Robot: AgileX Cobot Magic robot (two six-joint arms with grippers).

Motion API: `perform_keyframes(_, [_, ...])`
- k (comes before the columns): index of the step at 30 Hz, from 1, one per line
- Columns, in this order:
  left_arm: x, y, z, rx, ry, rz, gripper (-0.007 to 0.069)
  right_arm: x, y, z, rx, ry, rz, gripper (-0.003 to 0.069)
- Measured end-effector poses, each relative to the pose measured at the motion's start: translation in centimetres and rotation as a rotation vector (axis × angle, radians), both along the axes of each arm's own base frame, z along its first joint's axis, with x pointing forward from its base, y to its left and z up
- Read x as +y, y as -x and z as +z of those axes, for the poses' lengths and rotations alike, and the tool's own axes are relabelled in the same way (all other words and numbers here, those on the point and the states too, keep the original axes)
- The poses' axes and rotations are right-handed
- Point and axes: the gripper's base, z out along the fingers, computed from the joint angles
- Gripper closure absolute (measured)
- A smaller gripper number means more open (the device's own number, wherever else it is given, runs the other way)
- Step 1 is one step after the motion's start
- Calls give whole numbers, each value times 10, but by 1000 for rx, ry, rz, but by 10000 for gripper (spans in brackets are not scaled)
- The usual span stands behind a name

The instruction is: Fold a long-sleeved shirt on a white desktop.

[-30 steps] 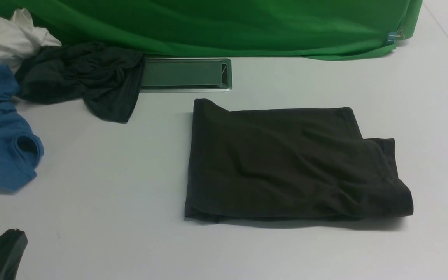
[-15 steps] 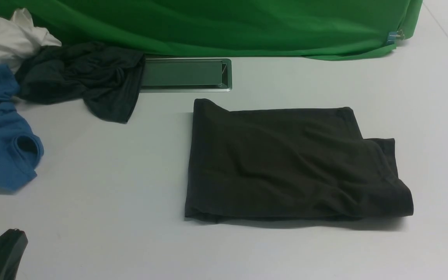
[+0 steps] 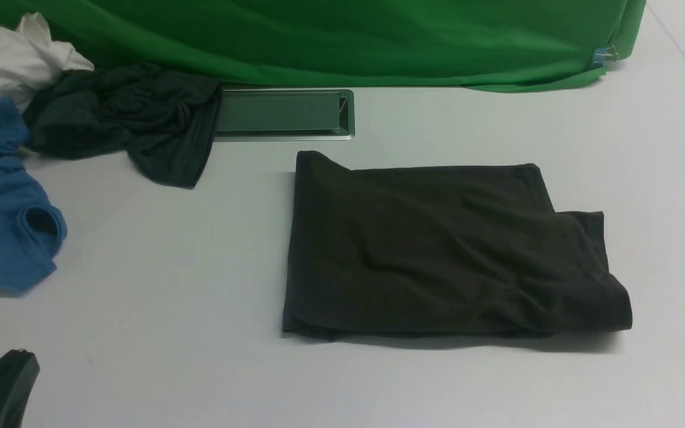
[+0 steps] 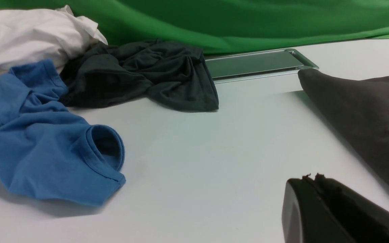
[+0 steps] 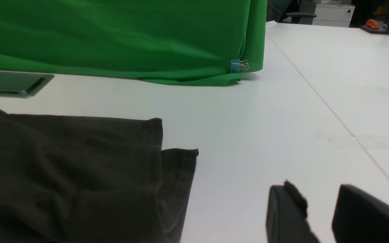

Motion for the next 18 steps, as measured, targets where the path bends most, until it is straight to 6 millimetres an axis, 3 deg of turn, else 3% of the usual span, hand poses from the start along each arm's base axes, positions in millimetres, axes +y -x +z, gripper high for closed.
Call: perform_keyframes(18, [1,0,0,0,0,23,605,0,0,0,1,0,0,419])
